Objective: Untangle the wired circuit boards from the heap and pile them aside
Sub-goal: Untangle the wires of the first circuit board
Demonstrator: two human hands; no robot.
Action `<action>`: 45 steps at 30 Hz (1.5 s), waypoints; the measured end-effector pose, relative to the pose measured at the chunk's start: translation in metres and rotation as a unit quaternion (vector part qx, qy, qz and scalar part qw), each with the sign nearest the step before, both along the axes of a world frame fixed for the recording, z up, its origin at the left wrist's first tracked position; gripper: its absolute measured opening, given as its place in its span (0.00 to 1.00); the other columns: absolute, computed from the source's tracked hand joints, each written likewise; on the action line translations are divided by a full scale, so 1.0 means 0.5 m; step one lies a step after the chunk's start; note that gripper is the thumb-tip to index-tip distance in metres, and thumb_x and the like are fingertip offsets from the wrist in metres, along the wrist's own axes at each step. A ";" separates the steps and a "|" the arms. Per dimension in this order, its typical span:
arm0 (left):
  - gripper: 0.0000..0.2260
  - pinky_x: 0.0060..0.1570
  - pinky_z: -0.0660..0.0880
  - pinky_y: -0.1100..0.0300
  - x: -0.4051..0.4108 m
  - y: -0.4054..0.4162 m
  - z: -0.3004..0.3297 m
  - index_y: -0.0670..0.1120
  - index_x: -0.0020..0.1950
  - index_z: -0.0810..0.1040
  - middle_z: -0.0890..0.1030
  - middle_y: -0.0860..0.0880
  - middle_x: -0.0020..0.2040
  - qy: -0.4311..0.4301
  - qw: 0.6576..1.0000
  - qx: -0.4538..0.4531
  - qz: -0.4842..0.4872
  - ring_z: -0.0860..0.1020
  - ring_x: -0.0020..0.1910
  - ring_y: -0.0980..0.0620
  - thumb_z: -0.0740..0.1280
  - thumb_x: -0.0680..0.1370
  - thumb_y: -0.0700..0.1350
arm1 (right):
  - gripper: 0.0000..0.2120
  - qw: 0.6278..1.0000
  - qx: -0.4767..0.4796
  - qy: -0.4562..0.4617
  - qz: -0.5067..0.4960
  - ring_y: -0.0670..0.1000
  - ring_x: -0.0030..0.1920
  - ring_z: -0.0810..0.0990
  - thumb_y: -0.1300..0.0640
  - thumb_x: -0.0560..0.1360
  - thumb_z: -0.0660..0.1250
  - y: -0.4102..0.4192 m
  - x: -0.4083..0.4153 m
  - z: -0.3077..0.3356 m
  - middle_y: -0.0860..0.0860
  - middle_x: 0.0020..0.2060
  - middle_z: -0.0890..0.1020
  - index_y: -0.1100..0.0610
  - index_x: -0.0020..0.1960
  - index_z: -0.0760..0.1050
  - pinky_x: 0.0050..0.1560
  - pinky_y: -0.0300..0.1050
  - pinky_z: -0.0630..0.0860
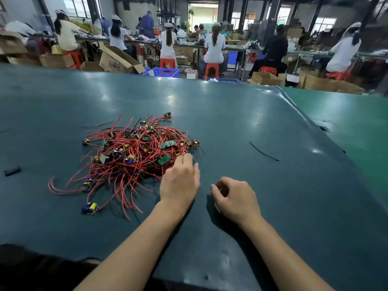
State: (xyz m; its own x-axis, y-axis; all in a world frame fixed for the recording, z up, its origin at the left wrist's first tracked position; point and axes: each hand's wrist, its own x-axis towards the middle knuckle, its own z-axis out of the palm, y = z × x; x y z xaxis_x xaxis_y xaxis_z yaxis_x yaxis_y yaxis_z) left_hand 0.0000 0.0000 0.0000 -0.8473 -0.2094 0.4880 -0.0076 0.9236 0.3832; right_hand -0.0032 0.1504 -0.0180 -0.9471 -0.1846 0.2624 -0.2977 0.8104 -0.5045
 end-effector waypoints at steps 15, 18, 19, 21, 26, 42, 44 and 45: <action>0.12 0.43 0.76 0.49 -0.054 -0.019 0.024 0.47 0.58 0.81 0.83 0.45 0.53 0.078 0.992 0.034 0.090 0.82 0.48 0.38 0.72 0.75 0.44 | 0.17 0.969 -0.239 -0.043 0.040 0.56 0.28 0.72 0.56 0.77 0.68 0.027 0.002 0.009 0.54 0.25 0.76 0.61 0.31 0.73 0.31 0.48 0.70; 0.10 0.42 0.73 0.55 -0.037 -0.013 0.030 0.43 0.56 0.83 0.85 0.46 0.48 0.272 0.960 0.011 0.064 0.82 0.42 0.41 0.72 0.75 0.39 | 0.15 0.948 -0.309 -0.066 0.037 0.46 0.25 0.69 0.59 0.77 0.68 0.034 0.001 0.013 0.49 0.23 0.75 0.63 0.32 0.76 0.24 0.38 0.68; 0.08 0.43 0.73 0.57 -0.038 -0.013 0.032 0.43 0.55 0.84 0.85 0.47 0.47 0.322 0.945 -0.009 0.055 0.80 0.41 0.42 0.72 0.76 0.39 | 0.15 0.943 -0.323 -0.069 0.033 0.44 0.24 0.69 0.60 0.77 0.68 0.035 0.000 0.013 0.45 0.22 0.74 0.62 0.32 0.76 0.24 0.37 0.67; 0.07 0.45 0.73 0.56 -0.043 -0.014 0.037 0.42 0.55 0.84 0.86 0.49 0.49 0.394 0.918 -0.042 0.030 0.78 0.41 0.43 0.71 0.78 0.40 | 0.16 0.940 -0.333 -0.066 0.028 0.44 0.24 0.69 0.60 0.77 0.68 0.035 -0.002 0.008 0.43 0.21 0.72 0.61 0.31 0.76 0.27 0.39 0.67; 0.11 0.50 0.71 0.51 -0.018 0.028 0.021 0.46 0.60 0.82 0.81 0.52 0.62 0.462 0.860 -0.107 -0.189 0.76 0.51 0.48 0.69 0.78 0.40 | 0.19 0.901 -0.421 -0.086 0.066 0.49 0.26 0.68 0.47 0.78 0.62 0.029 0.006 0.017 0.48 0.24 0.72 0.55 0.33 0.77 0.28 0.42 0.65; 0.14 0.43 0.78 0.59 -0.049 0.088 -0.025 0.45 0.55 0.75 0.78 0.46 0.47 0.139 0.868 0.378 -0.291 0.81 0.43 0.51 0.73 0.72 0.45 | 0.06 0.793 -0.605 -0.069 -0.024 0.51 0.28 0.82 0.57 0.75 0.70 0.048 -0.034 0.025 0.55 0.36 0.85 0.60 0.45 0.79 0.21 0.39 0.72; 0.10 0.41 0.77 0.62 -0.056 0.089 -0.021 0.46 0.51 0.78 0.82 0.50 0.42 0.057 0.869 0.411 -0.272 0.81 0.39 0.55 0.74 0.73 0.45 | 0.04 0.799 -0.595 -0.079 -0.032 0.52 0.31 0.83 0.60 0.77 0.69 0.052 -0.034 0.023 0.55 0.36 0.85 0.60 0.45 0.79 0.22 0.39 0.73; 0.08 0.43 0.78 0.61 -0.059 0.090 -0.021 0.45 0.51 0.80 0.84 0.50 0.42 0.021 0.862 0.419 -0.284 0.82 0.39 0.55 0.74 0.74 0.43 | 0.03 0.805 -0.587 -0.084 -0.035 0.52 0.33 0.84 0.60 0.76 0.70 0.052 -0.035 0.022 0.55 0.36 0.85 0.59 0.44 0.80 0.23 0.39 0.73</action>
State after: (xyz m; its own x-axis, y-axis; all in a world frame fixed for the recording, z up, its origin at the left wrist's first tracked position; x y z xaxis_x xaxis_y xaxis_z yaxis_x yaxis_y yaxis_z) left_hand -0.0296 0.0448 -0.0106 -0.9146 -0.0600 0.3998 0.3851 0.1717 0.9068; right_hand -0.0205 0.1766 -0.0068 -0.9848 0.1522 0.0834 -0.1189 -0.2418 -0.9630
